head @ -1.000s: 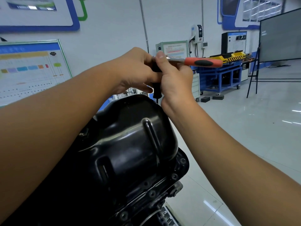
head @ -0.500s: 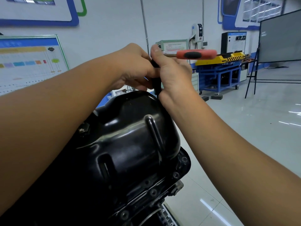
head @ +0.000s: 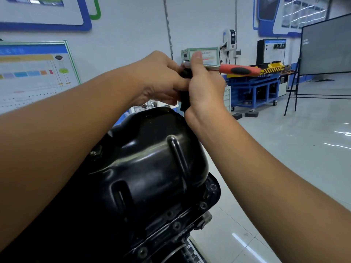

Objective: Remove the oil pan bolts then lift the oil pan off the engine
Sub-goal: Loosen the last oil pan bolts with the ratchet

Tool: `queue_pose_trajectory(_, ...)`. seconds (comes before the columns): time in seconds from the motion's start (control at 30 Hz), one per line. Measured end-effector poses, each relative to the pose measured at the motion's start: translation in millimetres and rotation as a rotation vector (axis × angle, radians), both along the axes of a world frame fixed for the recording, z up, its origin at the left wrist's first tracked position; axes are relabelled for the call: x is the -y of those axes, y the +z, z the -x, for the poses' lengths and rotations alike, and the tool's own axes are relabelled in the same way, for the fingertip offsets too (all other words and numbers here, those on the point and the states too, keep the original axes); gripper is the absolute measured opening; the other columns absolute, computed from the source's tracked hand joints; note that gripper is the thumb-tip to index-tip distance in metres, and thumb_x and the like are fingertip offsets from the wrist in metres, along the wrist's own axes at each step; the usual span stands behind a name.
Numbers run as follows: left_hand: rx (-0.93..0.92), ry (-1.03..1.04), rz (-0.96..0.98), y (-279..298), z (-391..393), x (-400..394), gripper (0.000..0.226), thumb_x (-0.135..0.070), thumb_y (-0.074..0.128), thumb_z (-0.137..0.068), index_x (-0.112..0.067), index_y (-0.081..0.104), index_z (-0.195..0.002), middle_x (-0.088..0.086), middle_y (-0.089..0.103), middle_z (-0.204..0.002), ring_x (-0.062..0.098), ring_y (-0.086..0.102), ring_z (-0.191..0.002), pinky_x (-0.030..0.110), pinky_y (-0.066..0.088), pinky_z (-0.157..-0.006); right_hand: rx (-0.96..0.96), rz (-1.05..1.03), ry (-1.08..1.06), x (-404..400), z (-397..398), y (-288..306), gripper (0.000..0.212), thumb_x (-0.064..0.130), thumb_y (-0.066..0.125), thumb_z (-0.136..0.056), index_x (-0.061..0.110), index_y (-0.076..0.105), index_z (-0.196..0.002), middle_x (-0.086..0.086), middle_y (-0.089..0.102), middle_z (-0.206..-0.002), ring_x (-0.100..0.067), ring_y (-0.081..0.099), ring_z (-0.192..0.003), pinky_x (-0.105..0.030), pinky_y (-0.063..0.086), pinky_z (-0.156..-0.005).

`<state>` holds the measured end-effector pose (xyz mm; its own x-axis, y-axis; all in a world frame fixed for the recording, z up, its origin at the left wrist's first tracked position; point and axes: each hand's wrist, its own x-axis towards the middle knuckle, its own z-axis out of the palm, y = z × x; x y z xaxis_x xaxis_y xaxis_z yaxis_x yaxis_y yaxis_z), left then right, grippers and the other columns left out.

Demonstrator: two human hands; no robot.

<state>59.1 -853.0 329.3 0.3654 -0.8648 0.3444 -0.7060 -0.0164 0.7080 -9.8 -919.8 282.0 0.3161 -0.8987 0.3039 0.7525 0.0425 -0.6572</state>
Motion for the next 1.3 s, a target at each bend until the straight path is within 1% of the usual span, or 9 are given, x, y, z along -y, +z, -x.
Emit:
queue_pose_trajectory(0.1, 0.038, -0.051, -0.017, -0.8, 1.1, 1.5, 0.01, -0.007, 0.076, -0.086, -0.005, 0.076, -0.095, 0.009, 0.074, -0.078, 0.025, 0.077, -0.082, 0.042, 0.064, -0.084, 0.008, -0.019, -0.001, 1.5, 2.1, -0.1, 0.033, 0.032, 0.066, -0.101, 0.007, 0.068, -0.081, -0.009, 0.073, -0.078, -0.03, 0.075, -0.079, -0.057, 0.062, -0.085)
queue_pose_trajectory(0.2, 0.065, 0.017, 0.005, 1.4, -1.5, 1.2, 0.019, -0.006, 0.077, -0.083, 0.001, 0.073, -0.1, 0.012, 0.071, -0.076, 0.021, 0.074, -0.066, 0.035, 0.065, -0.071, 0.018, 0.019, 0.013, -0.9, 1.1, -1.3, 0.021, 0.019, 0.077, -0.094, -0.001, 0.07, -0.094, -0.012, 0.075, -0.084, -0.026, 0.076, -0.076, -0.052, 0.064, -0.082)
queue_pose_trajectory(0.3, 0.042, 0.053, 0.041, 1.2, -2.5, 1.3, 0.016, -0.006, 0.08, -0.08, 0.001, 0.072, -0.091, 0.013, 0.069, -0.07, 0.022, 0.072, -0.061, 0.034, 0.064, -0.065, 0.017, 0.011, 0.017, -2.1, 0.0, -1.2, 0.028, 0.02, 0.078, -0.093, -0.006, 0.07, -0.1, -0.016, 0.077, -0.088, -0.026, 0.077, -0.075, -0.049, 0.065, -0.078)
queue_pose_trajectory(0.47, 0.023, -0.059, -0.012, 1.3, -1.7, 2.4, 0.014, -0.012, 0.077, -0.087, -0.007, 0.076, -0.099, 0.01, 0.078, -0.082, 0.024, 0.078, -0.079, 0.036, 0.064, -0.077, 0.007, -0.005, 0.029, 1.2, 0.4, -0.3, 0.031, 0.028, 0.07, -0.099, 0.006, 0.069, -0.078, -0.016, 0.078, -0.087, -0.036, 0.077, -0.087, -0.058, 0.062, -0.085)
queue_pose_trajectory(0.63, 0.025, 0.033, 0.039, 1.6, -6.4, 0.3, 0.017, -0.008, 0.078, -0.081, -0.005, 0.076, -0.097, 0.012, 0.074, -0.073, 0.021, 0.074, -0.064, 0.032, 0.062, -0.066, -0.005, 0.075, 0.054, -4.0, 1.5, -1.2, 0.021, 0.016, 0.079, -0.091, 0.003, 0.071, -0.077, -0.014, 0.078, -0.079, -0.029, 0.078, -0.077, -0.053, 0.064, -0.079)
queue_pose_trajectory(0.8, -0.021, -0.072, -0.011, 2.4, -4.3, 1.5, 0.018, -0.018, 0.076, -0.089, -0.007, 0.076, -0.103, 0.008, 0.076, -0.079, 0.023, 0.077, -0.077, 0.035, 0.064, -0.073, 0.005, 0.005, 0.044, -1.0, 0.9, -0.2, 0.033, 0.03, 0.065, -0.102, 0.003, 0.07, -0.084, -0.021, 0.078, -0.094, -0.038, 0.077, -0.089, -0.06, 0.062, -0.084)
queue_pose_trajectory(1.0, 0.086, 0.035, 0.039, 2.2, -6.8, 0.7, 0.015, -0.008, 0.072, -0.082, -0.007, 0.076, -0.096, 0.015, 0.077, -0.081, 0.028, 0.077, -0.074, 0.038, 0.065, -0.069, 0.012, 0.094, 0.05, -3.7, -0.4, -2.7, 0.018, 0.012, 0.08, -0.089, 0.003, 0.071, -0.077, -0.014, 0.077, -0.076, -0.029, 0.078, -0.074, -0.052, 0.065, -0.075)
queue_pose_trajectory(1.17, 0.079, -0.092, -0.027, 2.7, -5.8, -1.6, 0.015, -0.009, 0.074, -0.089, -0.004, 0.075, -0.103, 0.009, 0.078, -0.089, 0.022, 0.078, -0.087, 0.039, 0.064, -0.079, 0.031, -0.007, -0.003, 1.4, -0.4, -1.7, 0.031, 0.029, 0.069, -0.1, 0.003, 0.069, -0.082, -0.017, 0.077, -0.086, -0.037, 0.077, -0.086, -0.059, 0.062, -0.083)
queue_pose_trajectory(1.3, 0.068, -0.004, 0.012, 2.6, -7.7, 0.2, 0.02, -0.011, 0.081, -0.084, 0.0, 0.071, -0.096, 0.012, 0.072, -0.08, 0.022, 0.075, -0.075, 0.032, 0.062, -0.067, 0.049, 0.01, 0.031, 1.1, 1.2, -3.2, 0.023, 0.019, 0.076, -0.094, 0.001, 0.069, -0.082, -0.012, 0.074, -0.076, -0.029, 0.075, -0.073, -0.054, 0.064, -0.079)
